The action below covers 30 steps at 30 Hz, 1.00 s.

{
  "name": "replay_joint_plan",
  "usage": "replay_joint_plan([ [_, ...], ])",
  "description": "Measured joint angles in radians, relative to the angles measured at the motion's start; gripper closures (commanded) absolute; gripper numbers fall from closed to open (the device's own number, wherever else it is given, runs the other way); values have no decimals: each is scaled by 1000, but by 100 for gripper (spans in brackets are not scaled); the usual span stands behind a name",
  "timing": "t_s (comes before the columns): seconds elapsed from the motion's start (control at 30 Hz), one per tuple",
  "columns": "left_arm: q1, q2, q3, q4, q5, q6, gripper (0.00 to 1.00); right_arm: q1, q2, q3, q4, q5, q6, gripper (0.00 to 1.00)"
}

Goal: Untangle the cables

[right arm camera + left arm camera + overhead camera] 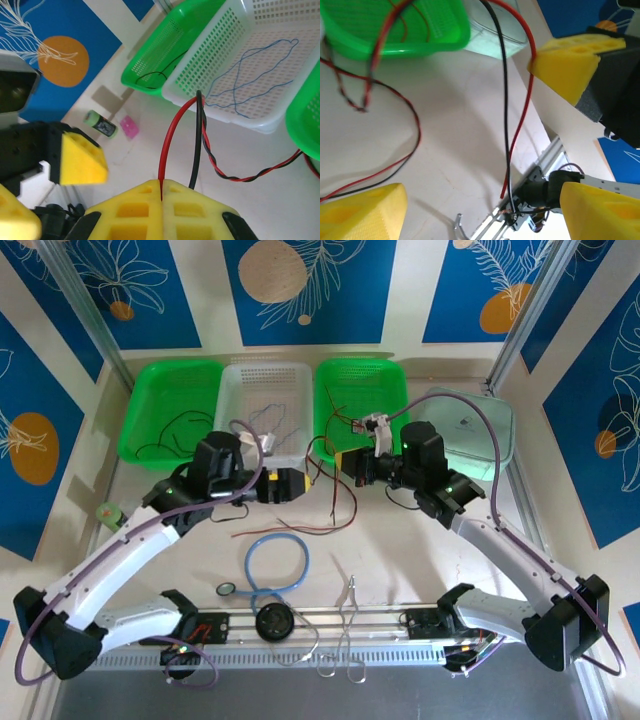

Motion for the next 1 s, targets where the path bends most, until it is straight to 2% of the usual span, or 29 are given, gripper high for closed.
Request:
replay_joint_plan([
  [0.1,-13,27,-48,121,37,-55,30,-12,1,-10,43,-34,56,100],
  [0.27,-34,86,-63,228,64,-106,32,-30,1,-31,96,-73,128,100],
  [0.37,-40,106,-63,275,69,-130,43,-36,0,-40,116,-88,162,100],
  [0.6,-40,175,-66,428,82,-213,50,-66,-44,-54,142,-105,217,100],
  [0.8,-41,233,-73,608,130,-298,50,-121,-82,-108,247,-169,298,100],
  [1.0,-53,246,-73,685,172,-327,50,-151,-83,-118,308,-219,352,100],
])
